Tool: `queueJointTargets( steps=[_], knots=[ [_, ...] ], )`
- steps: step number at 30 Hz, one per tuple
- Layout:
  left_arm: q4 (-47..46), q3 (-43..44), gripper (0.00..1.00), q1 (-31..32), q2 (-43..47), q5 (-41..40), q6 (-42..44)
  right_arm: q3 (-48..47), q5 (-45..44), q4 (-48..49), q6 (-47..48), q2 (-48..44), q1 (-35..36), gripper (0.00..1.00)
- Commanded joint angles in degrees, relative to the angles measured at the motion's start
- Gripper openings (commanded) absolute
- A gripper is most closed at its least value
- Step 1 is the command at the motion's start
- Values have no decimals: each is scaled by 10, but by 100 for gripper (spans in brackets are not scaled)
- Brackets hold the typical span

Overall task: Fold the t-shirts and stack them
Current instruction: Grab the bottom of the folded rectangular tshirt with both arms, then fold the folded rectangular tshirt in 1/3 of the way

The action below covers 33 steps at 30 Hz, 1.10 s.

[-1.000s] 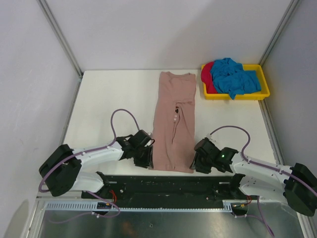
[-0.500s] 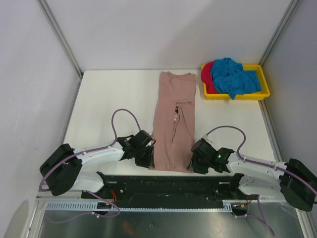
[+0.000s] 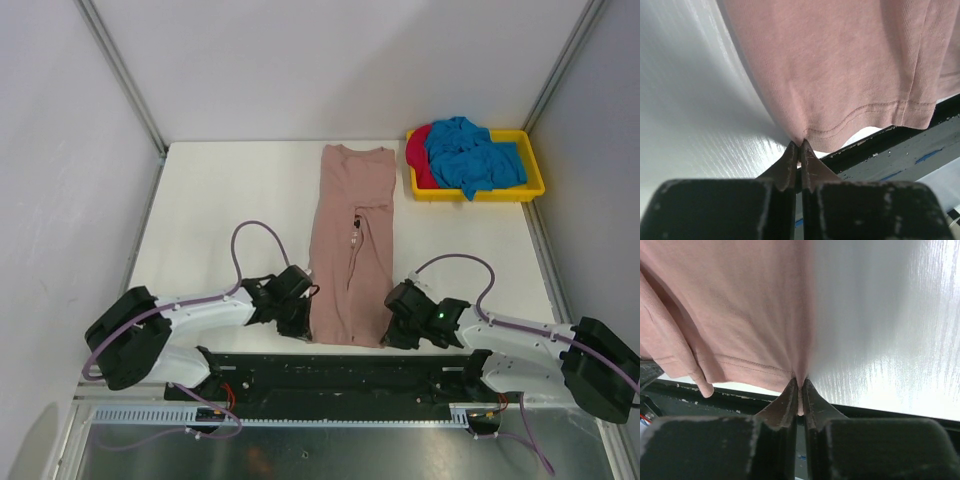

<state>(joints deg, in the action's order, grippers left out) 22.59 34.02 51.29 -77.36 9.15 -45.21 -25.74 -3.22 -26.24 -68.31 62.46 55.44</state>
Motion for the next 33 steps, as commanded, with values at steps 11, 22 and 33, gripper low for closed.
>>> queueJointTargets(
  steps=[11,22,33],
  knots=[
    [21,-41,0,47,94,13,-44,-36,-62,-100,-61,-65,103,0],
    [38,144,0,-31,27,-44,29,-172,-84,-97,140,-5,-68,0],
    [30,378,0,-115,-201,-89,68,-317,-59,50,261,208,-227,0]
  ],
)
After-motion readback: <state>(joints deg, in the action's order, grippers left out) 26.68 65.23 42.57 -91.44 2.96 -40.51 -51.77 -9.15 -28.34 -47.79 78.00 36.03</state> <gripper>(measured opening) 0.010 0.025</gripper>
